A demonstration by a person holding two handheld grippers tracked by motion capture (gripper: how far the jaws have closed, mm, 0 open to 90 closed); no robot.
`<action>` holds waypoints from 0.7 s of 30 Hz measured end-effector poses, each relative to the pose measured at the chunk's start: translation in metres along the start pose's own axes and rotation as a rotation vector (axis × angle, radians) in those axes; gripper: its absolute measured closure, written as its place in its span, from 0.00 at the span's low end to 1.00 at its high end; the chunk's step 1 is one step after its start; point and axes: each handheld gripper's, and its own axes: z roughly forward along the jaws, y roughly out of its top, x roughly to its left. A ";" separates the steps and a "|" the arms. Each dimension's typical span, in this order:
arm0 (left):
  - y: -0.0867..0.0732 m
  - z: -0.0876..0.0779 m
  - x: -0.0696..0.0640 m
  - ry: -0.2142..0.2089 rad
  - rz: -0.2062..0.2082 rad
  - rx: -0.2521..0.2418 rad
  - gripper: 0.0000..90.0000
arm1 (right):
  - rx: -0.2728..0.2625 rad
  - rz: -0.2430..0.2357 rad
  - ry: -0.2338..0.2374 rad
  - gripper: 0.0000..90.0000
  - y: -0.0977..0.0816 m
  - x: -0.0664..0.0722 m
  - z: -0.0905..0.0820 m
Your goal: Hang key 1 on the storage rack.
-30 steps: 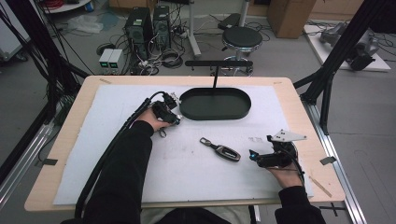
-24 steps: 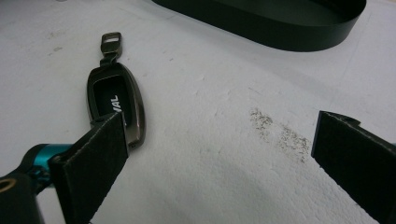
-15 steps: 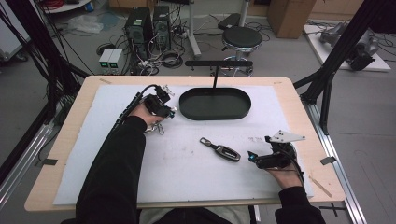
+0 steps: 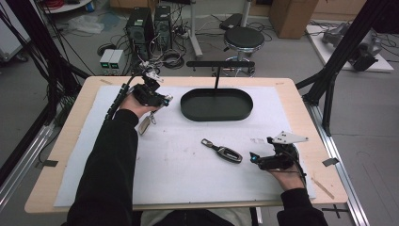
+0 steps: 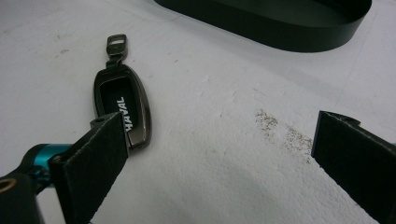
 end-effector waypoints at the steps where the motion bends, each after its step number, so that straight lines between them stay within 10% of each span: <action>1: 0.002 -0.003 0.001 -0.001 -0.007 -0.017 0.83 | 0.001 0.002 0.001 0.04 0.000 0.000 0.000; 21: 0.056 -0.038 0.001 0.042 0.001 -0.192 0.83 | -0.002 0.000 -0.004 0.04 0.000 -0.001 0.000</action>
